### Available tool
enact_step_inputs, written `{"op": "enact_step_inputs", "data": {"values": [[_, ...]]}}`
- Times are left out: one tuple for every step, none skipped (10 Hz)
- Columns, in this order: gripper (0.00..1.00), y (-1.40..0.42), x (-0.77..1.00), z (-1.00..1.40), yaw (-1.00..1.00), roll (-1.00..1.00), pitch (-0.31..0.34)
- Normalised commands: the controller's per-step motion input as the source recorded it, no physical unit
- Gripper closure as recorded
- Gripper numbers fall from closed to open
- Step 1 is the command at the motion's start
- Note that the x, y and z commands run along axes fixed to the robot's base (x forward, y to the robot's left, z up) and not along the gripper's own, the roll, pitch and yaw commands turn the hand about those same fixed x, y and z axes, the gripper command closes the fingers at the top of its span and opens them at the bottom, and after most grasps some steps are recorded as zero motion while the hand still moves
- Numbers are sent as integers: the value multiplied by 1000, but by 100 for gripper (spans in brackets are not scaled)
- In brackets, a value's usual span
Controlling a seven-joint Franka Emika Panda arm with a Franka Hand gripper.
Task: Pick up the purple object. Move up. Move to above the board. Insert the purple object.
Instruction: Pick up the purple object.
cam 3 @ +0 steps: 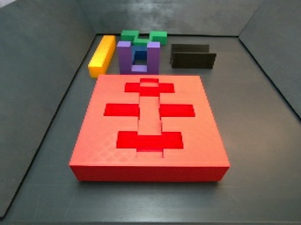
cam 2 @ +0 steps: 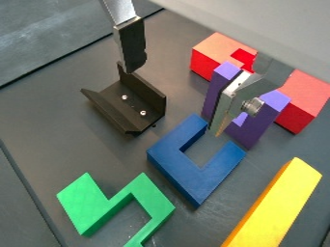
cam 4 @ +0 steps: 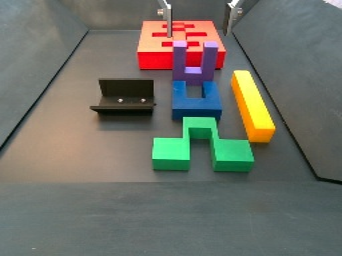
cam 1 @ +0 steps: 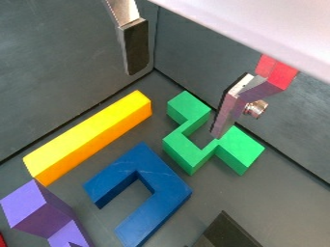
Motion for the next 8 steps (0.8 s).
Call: {"op": "enact_step_inputs", "data": {"values": [[0,-20,0,0,0,0,0],[0,0,-54,-23,-20,0,-1],[0,0,189,-54,-140,-1,-6],[0,-69,331,-80,-131,0,-10],[0,-203,360,-123,-94,13,0],[0,-400,314,-114,0,94,0],[0,-506,240,-166,0,136,0],[0,-611,234,-217,0,199,0]]}}
